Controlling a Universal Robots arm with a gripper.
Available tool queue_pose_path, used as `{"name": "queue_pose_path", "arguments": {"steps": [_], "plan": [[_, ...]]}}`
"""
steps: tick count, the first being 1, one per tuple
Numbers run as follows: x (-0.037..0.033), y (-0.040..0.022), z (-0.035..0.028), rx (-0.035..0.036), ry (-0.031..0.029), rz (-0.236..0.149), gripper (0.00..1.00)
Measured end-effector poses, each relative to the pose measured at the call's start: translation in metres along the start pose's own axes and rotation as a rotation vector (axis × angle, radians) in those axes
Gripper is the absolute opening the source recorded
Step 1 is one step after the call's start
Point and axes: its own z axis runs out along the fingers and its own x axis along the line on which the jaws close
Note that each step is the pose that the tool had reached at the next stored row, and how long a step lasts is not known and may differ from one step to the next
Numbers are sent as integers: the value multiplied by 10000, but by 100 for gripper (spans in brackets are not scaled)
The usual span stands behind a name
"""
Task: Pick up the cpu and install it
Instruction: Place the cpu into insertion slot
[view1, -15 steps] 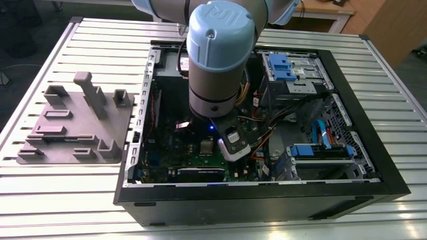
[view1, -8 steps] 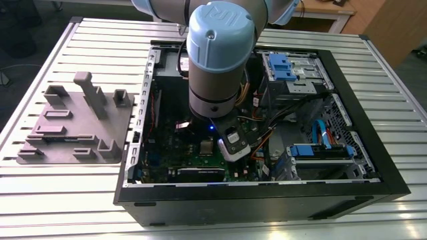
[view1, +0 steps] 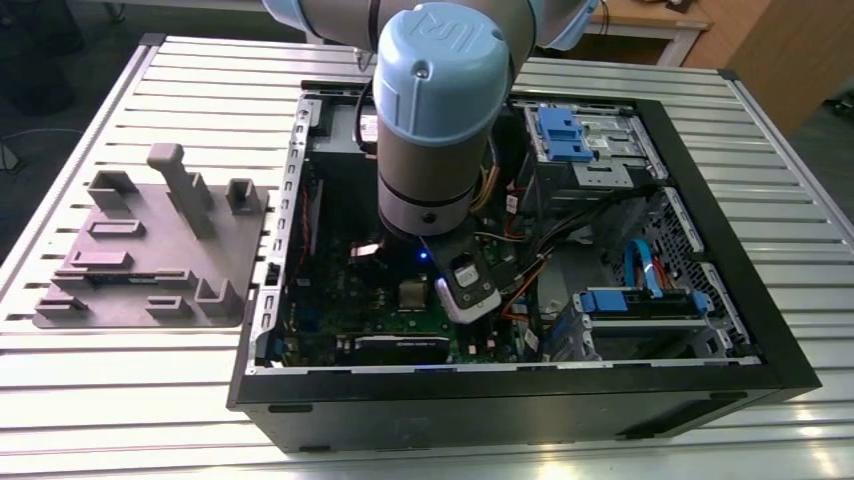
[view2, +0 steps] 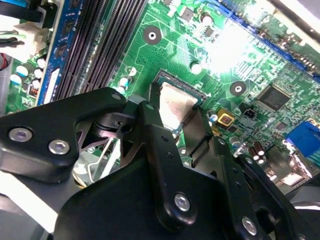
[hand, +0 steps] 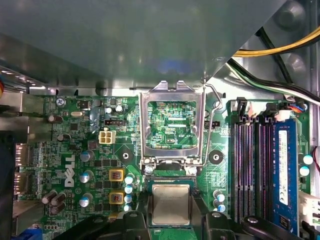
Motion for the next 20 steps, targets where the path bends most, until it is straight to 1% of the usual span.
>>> {"name": "queue_pose_path", "arguments": {"steps": [4,6,9,20], "plan": [[0,4,-75,-17,2,1,46],[0,7,-125,-21,3,1,46],[-1,8,-135,-24,1,1,46],[0,8,-139,-22,2,1,46]]}}
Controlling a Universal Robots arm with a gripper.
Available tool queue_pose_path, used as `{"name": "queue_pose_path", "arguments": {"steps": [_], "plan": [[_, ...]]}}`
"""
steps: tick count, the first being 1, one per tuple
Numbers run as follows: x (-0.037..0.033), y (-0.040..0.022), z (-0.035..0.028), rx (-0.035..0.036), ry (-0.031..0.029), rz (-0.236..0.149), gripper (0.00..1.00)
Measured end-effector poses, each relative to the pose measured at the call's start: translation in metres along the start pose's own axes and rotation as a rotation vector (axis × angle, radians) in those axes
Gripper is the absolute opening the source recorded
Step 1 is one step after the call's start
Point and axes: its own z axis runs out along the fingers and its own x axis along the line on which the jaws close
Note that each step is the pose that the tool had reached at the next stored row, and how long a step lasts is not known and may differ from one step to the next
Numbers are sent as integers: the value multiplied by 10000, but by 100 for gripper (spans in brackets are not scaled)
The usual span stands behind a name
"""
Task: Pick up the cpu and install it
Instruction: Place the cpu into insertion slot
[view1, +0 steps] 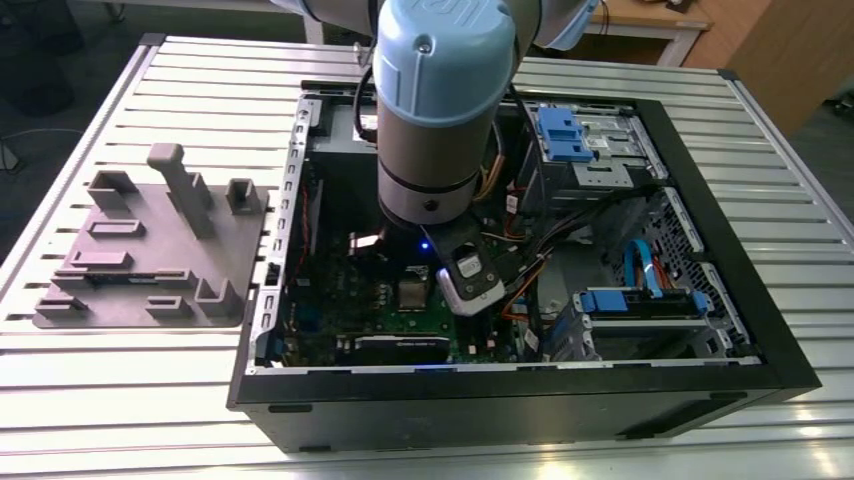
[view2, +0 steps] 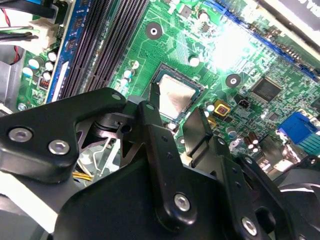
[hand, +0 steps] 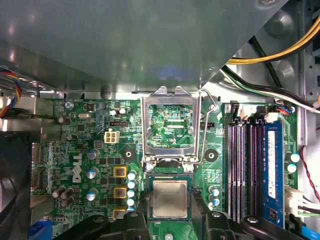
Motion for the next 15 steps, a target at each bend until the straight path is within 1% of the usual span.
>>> {"name": "queue_pose_path", "arguments": {"steps": [3,4,7,10,15], "plan": [[-1,0,6,1,1,-1,47],[-2,-1,18,3,1,-1,53],[-10,-4,73,-6,-1,-1,53],[-15,-6,107,-5,1,1,53],[-15,-11,134,-4,1,0,53]]}}
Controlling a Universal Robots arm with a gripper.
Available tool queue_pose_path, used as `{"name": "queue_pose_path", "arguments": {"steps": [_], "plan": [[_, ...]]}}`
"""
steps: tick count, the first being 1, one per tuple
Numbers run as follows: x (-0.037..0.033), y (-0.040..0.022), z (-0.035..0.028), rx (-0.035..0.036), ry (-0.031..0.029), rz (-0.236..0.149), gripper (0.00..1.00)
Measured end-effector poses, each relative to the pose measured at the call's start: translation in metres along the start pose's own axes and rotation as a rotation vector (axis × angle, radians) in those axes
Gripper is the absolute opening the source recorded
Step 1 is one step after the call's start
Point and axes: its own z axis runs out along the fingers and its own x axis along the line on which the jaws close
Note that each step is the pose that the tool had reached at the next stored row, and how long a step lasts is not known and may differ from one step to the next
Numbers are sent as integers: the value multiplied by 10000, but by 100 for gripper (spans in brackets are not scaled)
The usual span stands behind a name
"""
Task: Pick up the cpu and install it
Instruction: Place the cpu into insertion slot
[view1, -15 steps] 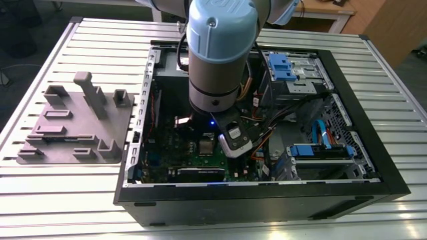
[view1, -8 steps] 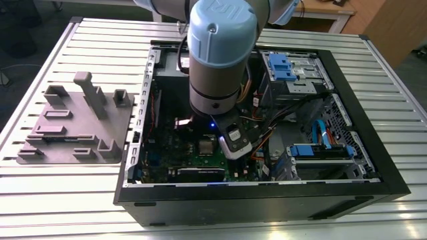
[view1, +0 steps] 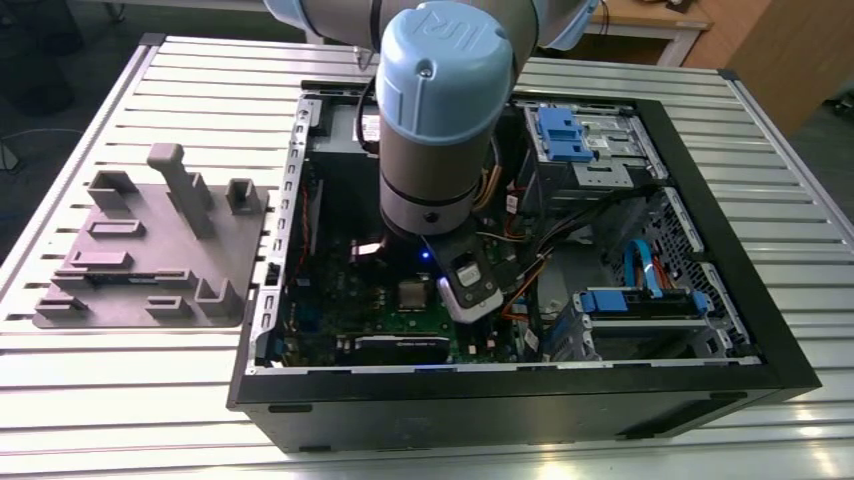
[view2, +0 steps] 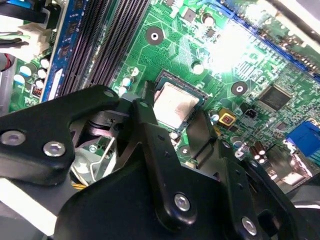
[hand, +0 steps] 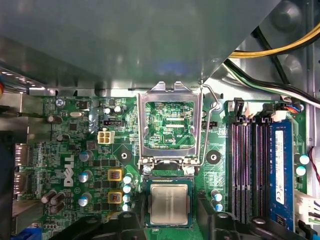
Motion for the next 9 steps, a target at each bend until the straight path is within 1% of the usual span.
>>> {"name": "queue_pose_path", "arguments": {"steps": [2,3,9], "plan": [[0,0,3,0,0,0,52],[0,-1,4,-1,-1,0,45],[0,-16,5,-2,0,1,45]]}}
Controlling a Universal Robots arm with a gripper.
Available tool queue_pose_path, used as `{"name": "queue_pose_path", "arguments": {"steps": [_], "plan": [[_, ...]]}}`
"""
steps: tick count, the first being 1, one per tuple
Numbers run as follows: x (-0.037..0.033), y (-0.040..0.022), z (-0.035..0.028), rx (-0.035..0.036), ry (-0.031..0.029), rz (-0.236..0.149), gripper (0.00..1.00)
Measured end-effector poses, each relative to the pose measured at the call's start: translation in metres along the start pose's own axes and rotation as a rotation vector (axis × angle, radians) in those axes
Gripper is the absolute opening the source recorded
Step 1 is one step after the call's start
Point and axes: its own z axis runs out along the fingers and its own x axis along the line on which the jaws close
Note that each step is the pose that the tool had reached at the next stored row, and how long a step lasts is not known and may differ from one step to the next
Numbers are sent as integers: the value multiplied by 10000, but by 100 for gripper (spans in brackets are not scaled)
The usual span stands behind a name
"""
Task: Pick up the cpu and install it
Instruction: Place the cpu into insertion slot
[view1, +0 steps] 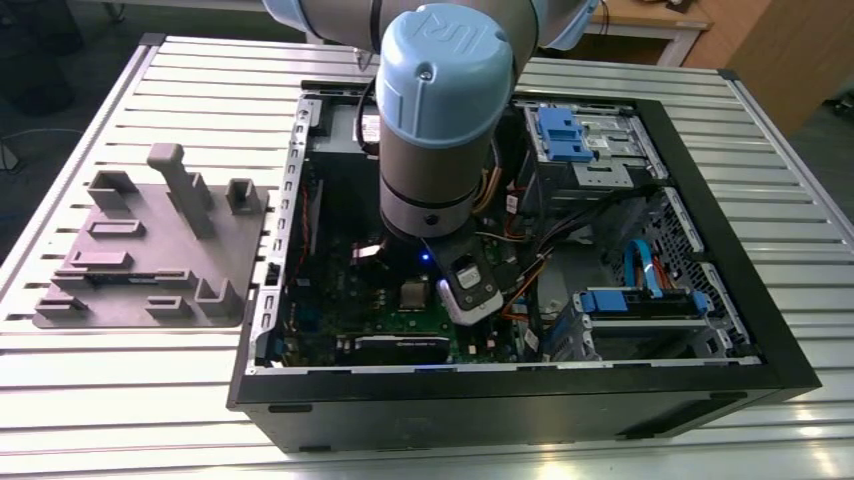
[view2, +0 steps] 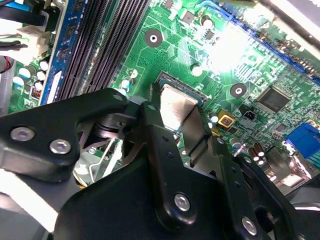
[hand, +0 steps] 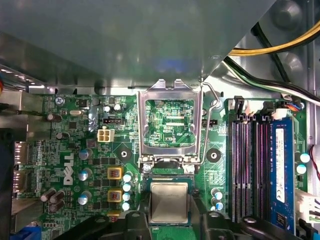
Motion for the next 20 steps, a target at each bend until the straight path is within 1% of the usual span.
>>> {"name": "queue_pose_path", "arguments": {"steps": [1,2,6,11,14,17,20], "plan": [[1,-2,-1,2,2,0,44],[0,-4,-1,2,1,0,38],[3,-10,0,-1,-1,0,38],[31,-20,-1,0,-6,1,38],[33,-21,-1,0,-4,14,38],[25,-21,-1,1,-1,16,38],[-5,-21,-2,1,4,14,38]]}}
